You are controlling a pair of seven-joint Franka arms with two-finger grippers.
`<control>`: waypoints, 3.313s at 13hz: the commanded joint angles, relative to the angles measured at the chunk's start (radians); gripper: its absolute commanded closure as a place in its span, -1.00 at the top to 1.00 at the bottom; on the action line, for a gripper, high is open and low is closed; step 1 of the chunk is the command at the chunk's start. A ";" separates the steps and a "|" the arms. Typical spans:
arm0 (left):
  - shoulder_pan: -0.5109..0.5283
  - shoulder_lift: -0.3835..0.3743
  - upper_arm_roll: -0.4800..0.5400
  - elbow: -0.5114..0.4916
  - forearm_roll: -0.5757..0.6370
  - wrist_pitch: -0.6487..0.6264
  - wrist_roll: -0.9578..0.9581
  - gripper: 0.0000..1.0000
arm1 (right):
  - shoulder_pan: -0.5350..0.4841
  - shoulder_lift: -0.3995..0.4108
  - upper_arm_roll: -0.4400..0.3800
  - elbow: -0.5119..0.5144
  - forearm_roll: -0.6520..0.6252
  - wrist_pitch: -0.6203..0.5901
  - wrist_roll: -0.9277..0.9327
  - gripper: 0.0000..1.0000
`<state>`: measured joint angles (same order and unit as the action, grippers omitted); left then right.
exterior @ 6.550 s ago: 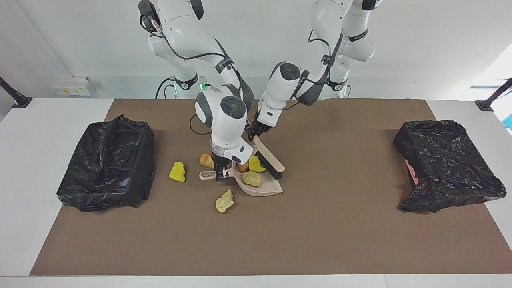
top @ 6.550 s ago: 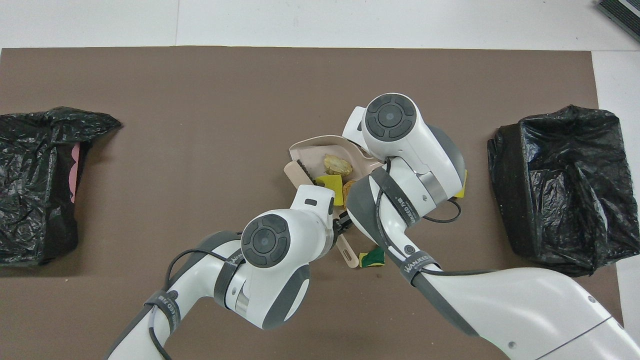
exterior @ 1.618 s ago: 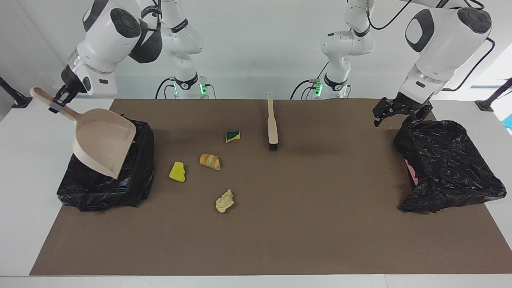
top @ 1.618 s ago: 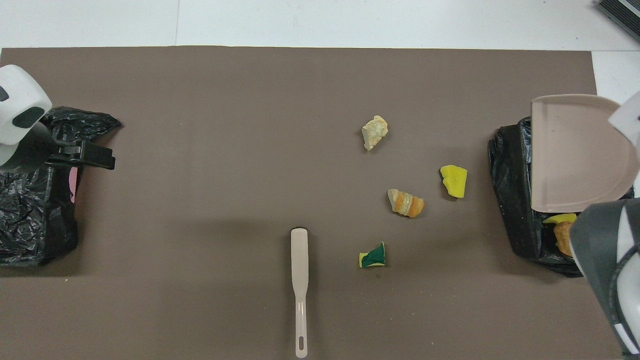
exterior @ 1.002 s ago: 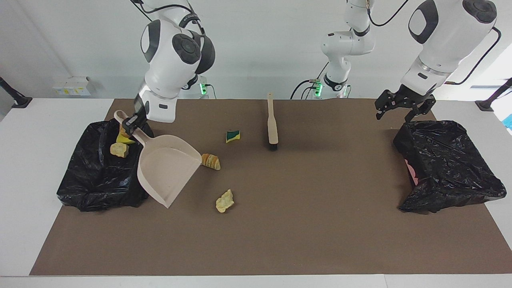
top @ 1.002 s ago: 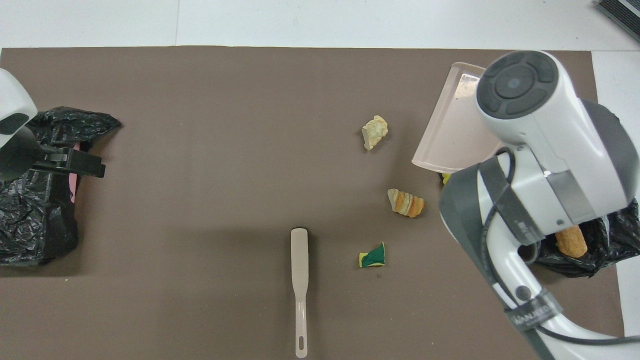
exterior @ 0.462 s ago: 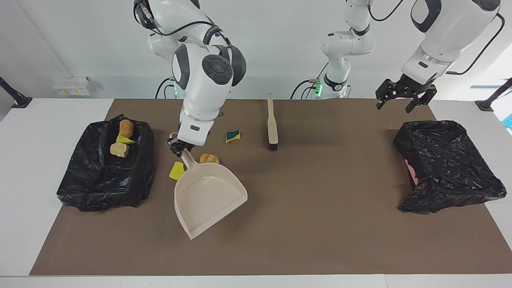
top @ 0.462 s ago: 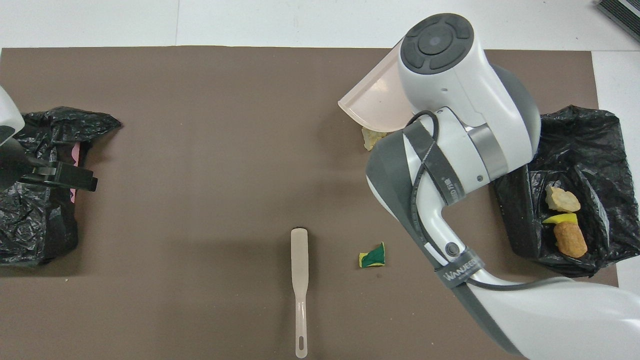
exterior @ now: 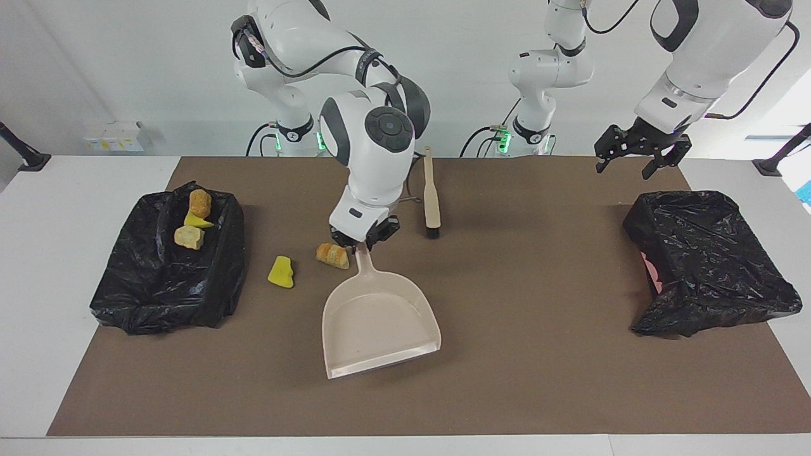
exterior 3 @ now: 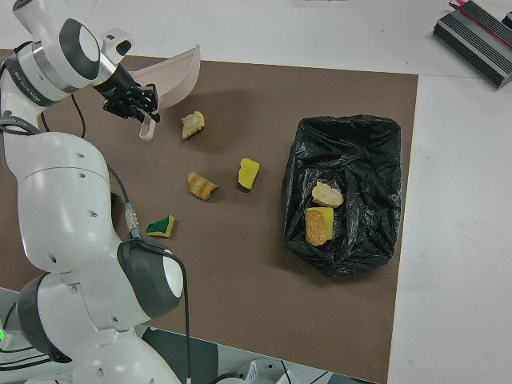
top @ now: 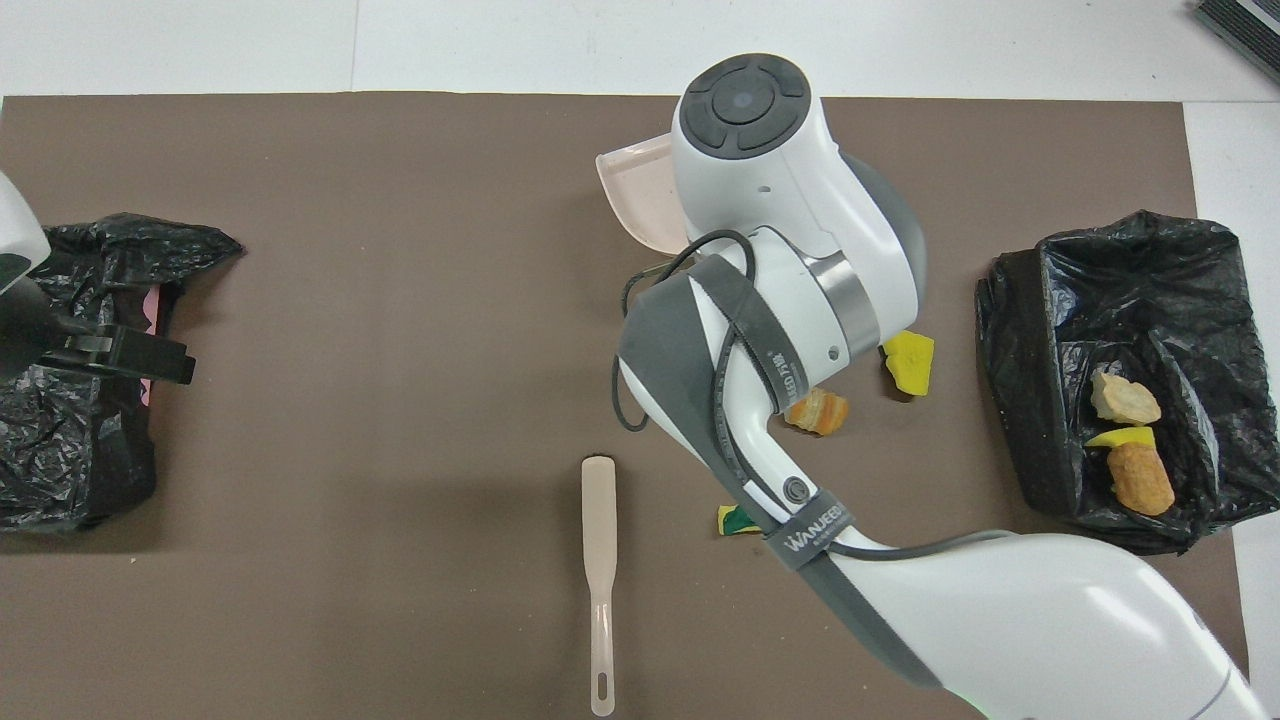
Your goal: Sweep and dump trash in bin
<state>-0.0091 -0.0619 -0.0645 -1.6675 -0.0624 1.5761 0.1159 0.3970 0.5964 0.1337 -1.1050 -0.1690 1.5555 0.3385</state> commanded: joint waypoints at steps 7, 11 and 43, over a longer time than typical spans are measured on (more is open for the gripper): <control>0.006 -0.010 -0.002 -0.001 0.019 0.004 0.007 1.00 | 0.102 0.181 -0.005 0.099 0.132 0.193 0.344 -1.00; 0.006 -0.010 -0.002 -0.001 0.019 0.004 0.007 1.00 | 0.102 0.210 -0.002 0.097 0.170 0.224 0.335 -1.00; -0.018 -0.010 -0.030 -0.001 0.013 0.022 0.001 1.00 | 0.359 -0.553 0.033 -1.115 0.428 0.561 0.432 0.47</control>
<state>-0.0113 -0.0623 -0.0803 -1.6671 -0.0624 1.5813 0.1159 0.7537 0.0601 0.1680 -2.1849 0.2261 2.0776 0.7602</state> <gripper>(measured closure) 0.000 0.260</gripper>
